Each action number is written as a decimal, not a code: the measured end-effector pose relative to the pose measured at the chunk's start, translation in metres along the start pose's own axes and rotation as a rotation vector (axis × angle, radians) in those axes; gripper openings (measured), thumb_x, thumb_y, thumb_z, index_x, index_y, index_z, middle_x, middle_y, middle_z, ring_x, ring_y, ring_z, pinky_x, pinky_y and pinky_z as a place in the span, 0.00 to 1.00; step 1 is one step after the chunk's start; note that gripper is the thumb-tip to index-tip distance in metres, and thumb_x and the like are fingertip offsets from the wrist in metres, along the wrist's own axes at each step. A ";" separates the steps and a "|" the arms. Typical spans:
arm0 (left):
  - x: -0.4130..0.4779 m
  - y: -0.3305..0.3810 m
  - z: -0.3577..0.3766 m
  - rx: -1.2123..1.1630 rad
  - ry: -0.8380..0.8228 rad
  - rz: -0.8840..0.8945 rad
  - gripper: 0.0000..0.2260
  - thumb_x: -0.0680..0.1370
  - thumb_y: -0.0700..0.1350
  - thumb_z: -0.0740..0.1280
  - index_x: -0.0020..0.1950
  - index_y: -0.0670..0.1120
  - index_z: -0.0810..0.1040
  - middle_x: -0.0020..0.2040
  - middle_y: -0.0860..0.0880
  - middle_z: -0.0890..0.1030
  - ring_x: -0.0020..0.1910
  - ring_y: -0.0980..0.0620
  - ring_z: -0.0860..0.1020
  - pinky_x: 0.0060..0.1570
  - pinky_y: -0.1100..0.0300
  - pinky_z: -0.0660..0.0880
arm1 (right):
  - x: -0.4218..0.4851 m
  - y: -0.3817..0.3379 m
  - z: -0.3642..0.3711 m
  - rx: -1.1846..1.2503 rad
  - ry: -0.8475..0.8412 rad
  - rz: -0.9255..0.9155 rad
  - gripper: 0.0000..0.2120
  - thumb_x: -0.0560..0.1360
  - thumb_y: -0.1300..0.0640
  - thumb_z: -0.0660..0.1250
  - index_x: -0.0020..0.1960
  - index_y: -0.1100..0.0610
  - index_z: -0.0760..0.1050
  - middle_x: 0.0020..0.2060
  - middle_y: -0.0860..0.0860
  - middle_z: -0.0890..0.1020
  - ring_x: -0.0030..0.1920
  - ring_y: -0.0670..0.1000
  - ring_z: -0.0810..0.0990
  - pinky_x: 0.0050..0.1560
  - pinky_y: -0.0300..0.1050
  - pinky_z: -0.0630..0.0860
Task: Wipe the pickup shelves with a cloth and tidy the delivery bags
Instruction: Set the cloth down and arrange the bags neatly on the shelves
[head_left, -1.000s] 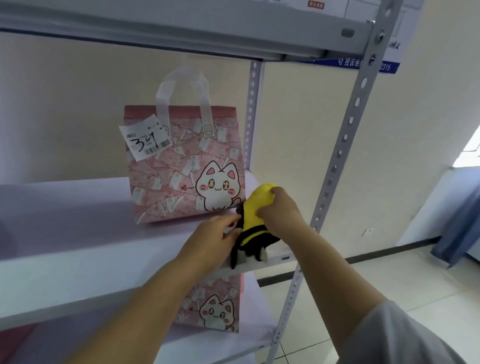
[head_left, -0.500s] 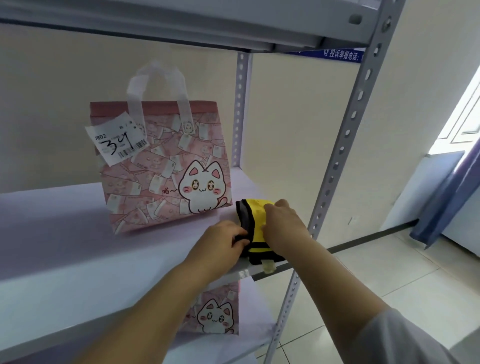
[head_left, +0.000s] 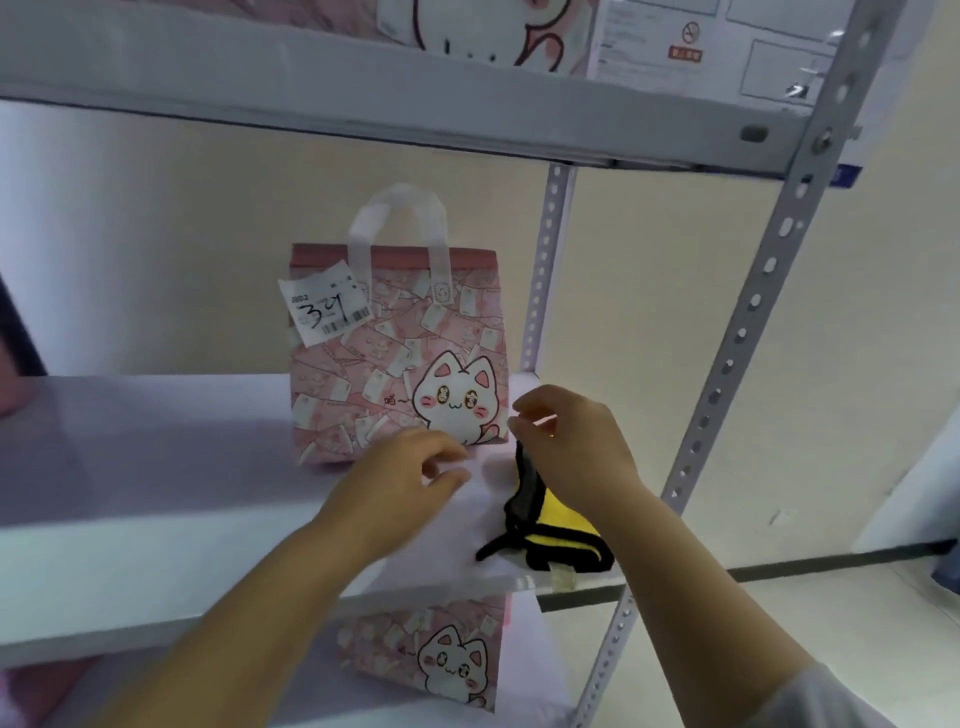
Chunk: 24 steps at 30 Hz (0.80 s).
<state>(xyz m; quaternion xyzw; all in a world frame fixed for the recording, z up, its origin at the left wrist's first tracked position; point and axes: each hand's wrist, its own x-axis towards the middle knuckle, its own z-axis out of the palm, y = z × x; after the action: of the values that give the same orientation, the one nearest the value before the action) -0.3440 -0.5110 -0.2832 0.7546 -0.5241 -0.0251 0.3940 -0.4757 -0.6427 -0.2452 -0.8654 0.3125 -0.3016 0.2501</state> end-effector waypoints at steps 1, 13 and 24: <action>-0.002 0.001 -0.009 -0.003 0.027 -0.016 0.07 0.74 0.51 0.68 0.52 0.56 0.79 0.47 0.61 0.78 0.45 0.65 0.76 0.43 0.71 0.71 | 0.002 -0.005 0.000 0.038 -0.008 -0.021 0.06 0.75 0.51 0.65 0.51 0.47 0.78 0.46 0.42 0.81 0.44 0.45 0.79 0.45 0.42 0.74; -0.051 0.038 -0.127 0.168 0.359 -0.018 0.04 0.73 0.53 0.68 0.42 0.64 0.76 0.43 0.65 0.79 0.44 0.66 0.76 0.37 0.69 0.73 | 0.000 -0.093 -0.015 0.300 -0.076 -0.363 0.04 0.74 0.52 0.67 0.47 0.43 0.78 0.39 0.39 0.81 0.40 0.39 0.78 0.45 0.43 0.78; -0.110 0.077 -0.229 0.307 0.542 0.150 0.06 0.72 0.51 0.66 0.48 0.54 0.80 0.44 0.63 0.80 0.43 0.65 0.77 0.37 0.70 0.74 | -0.046 -0.207 -0.052 0.334 0.037 -0.736 0.04 0.74 0.50 0.67 0.46 0.47 0.80 0.37 0.39 0.82 0.39 0.40 0.80 0.42 0.38 0.79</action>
<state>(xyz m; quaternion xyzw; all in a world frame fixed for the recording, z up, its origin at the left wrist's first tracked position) -0.3490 -0.3026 -0.1189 0.7437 -0.4520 0.2853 0.4014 -0.4592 -0.4835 -0.0972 -0.8614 -0.0669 -0.4332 0.2568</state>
